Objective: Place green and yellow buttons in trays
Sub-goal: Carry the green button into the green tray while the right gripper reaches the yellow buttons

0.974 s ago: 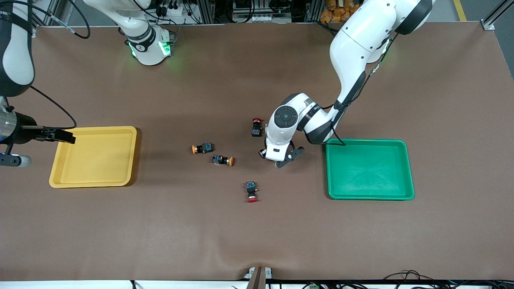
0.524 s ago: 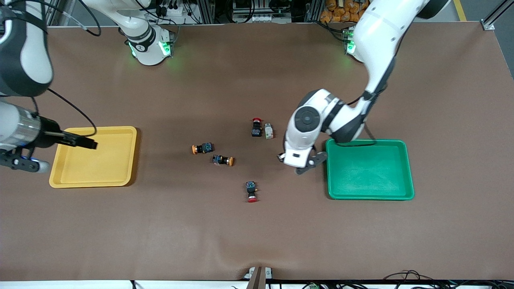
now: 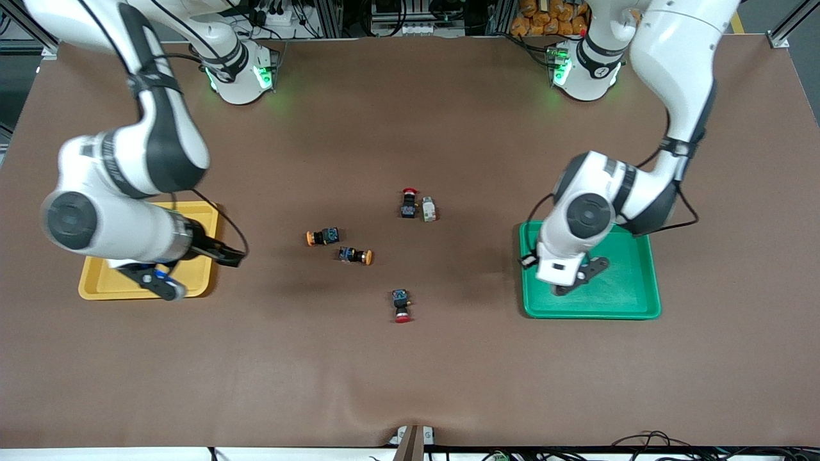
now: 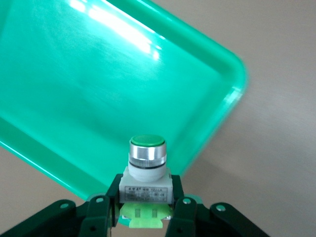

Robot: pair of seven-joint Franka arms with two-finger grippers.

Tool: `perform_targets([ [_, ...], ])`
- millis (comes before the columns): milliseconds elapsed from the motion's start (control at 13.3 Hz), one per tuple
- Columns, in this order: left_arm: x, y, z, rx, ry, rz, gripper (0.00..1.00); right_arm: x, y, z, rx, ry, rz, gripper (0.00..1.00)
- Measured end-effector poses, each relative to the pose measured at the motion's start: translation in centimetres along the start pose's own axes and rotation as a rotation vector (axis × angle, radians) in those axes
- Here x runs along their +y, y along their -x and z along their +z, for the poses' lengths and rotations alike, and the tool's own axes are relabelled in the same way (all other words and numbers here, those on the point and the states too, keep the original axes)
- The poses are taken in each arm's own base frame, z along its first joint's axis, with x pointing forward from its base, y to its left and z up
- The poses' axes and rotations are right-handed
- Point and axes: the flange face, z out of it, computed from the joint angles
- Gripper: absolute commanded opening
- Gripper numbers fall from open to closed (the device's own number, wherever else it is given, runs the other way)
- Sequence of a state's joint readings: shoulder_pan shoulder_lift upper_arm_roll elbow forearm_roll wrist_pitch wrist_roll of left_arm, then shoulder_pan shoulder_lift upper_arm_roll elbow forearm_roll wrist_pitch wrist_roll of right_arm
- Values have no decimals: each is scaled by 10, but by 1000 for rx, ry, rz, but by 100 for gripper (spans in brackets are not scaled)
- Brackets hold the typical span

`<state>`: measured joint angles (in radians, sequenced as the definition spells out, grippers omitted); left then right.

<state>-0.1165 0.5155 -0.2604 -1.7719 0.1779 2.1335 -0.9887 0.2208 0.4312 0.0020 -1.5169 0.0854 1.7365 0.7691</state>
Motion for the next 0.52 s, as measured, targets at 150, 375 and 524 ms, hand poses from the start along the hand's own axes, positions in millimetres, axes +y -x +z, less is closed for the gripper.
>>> perform_targets([
  [150,-27,-20,15,-18,-7,45,0,-25,14,23,-4,20,94,100],
  [375,-68,-54,29,-24,11,170,6,-46,34,55,-22,68,215,100],
  [524,-94,-73,38,-29,20,242,43,-50,40,75,-23,84,289,100],
])
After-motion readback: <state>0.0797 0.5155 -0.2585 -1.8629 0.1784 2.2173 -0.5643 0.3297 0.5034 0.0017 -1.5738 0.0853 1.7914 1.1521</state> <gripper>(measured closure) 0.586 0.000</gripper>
